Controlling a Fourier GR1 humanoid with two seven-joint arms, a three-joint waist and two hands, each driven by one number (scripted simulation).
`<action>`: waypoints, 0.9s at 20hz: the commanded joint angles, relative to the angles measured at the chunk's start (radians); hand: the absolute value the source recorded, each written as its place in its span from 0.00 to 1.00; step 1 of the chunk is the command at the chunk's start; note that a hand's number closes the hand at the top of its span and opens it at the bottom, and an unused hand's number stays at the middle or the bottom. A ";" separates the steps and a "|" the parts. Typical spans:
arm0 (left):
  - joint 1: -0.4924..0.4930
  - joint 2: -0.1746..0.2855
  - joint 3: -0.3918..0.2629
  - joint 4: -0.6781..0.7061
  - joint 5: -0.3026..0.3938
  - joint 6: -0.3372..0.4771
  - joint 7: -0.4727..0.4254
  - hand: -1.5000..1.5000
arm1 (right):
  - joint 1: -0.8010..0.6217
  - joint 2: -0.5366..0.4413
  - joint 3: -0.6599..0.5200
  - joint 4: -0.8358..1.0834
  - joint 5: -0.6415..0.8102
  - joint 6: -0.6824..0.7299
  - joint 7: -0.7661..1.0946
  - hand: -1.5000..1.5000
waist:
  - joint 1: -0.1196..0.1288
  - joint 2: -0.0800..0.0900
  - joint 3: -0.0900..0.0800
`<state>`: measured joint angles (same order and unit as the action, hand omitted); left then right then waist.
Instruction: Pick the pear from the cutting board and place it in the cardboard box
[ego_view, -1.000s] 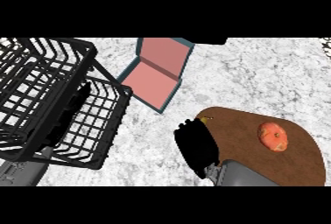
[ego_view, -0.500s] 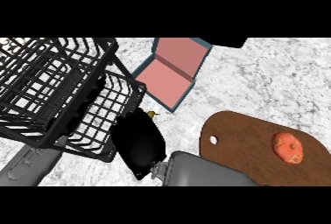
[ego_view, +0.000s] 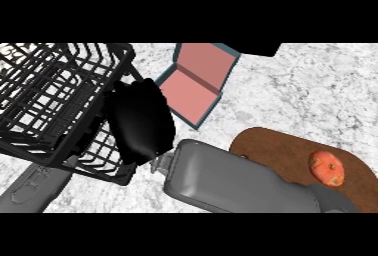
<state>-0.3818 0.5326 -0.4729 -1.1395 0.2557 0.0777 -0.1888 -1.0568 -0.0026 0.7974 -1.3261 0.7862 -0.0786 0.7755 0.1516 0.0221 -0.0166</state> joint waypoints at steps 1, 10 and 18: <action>-0.087 -0.017 0.006 -0.097 -0.009 -0.013 -0.047 0.50 | -0.093 0.002 -0.081 0.067 -0.018 -0.114 0.132 1.00 | -0.013 -0.019 0.013; -0.080 0.001 -0.004 -0.127 0.023 0.008 -0.057 0.50 | -0.251 0.003 -0.166 0.307 -0.050 -0.251 0.230 1.00 | -0.035 -0.010 0.013; -0.061 0.023 -0.006 -0.145 0.042 0.052 -0.063 0.50 | -0.293 0.003 -0.219 0.563 -0.163 -0.114 0.074 1.00 | -0.065 -0.003 0.015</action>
<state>-0.3403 0.5843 -0.4931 -1.1770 0.3180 0.1225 -0.2252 -1.3406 0.0000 0.6068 -0.8561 0.6921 -0.2470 0.8948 0.1089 0.0292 -0.0148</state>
